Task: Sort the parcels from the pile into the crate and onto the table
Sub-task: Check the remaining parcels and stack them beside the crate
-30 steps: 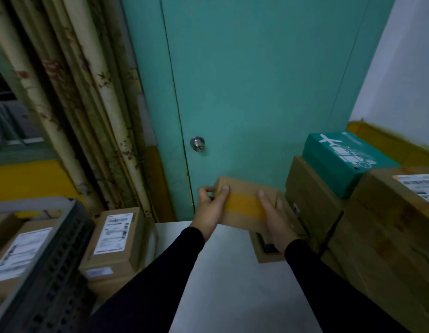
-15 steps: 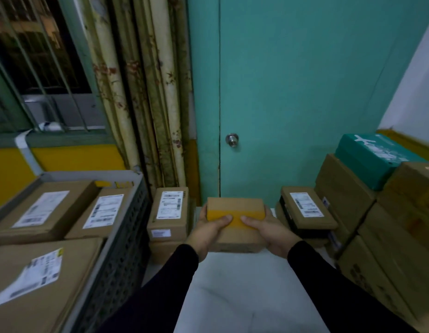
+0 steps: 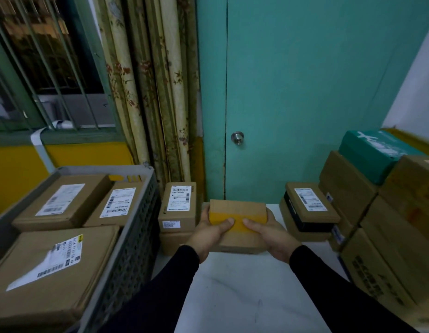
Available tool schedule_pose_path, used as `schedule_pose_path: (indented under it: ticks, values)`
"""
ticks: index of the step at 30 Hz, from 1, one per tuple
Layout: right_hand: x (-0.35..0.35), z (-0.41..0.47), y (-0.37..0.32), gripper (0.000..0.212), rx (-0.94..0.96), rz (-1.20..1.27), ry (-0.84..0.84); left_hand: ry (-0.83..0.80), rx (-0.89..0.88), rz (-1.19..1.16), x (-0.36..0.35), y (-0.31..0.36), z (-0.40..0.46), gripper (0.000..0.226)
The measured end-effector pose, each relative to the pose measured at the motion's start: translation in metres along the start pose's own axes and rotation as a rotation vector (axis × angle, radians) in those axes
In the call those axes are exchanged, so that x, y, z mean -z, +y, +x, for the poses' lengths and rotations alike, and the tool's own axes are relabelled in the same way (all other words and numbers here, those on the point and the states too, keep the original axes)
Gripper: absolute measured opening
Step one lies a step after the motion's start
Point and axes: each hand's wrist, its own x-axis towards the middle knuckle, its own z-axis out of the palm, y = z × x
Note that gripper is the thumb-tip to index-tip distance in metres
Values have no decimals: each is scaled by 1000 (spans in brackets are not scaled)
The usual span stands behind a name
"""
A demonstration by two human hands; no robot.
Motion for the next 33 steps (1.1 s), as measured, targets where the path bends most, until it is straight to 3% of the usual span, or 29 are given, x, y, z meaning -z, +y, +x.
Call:
schedule_pose_path:
  ticks: [5, 7, 10, 13, 17, 19, 25, 33]
  values:
    - [11, -6, -7, 54, -57, 183, 46, 14, 76, -115, -3, 12, -4, 72]
    - [18, -6, -13, 53, -41, 257, 72, 4, 157, -247, -2, 16, -1, 71]
    - [21, -10, -17, 51, 30, 245, 94, -23, 186, -264, -5, 22, -6, 37]
    - [23, -11, -18, 38, 46, 233, 29, -60, 183, -163, -10, 23, -9, 20]
    - [18, -13, -13, 29, -43, 313, -14, -83, 120, -119, -15, 24, -7, 40]
    - [17, -12, -12, 40, -12, 317, -27, -87, 74, -92, -18, 23, -4, 56]
    - [12, -8, -12, 72, 62, 172, -65, -32, 18, -77, -17, 15, -1, 72]
    - [4, -11, -14, 69, 79, 191, -72, -6, -43, -19, -14, 19, 0, 72]
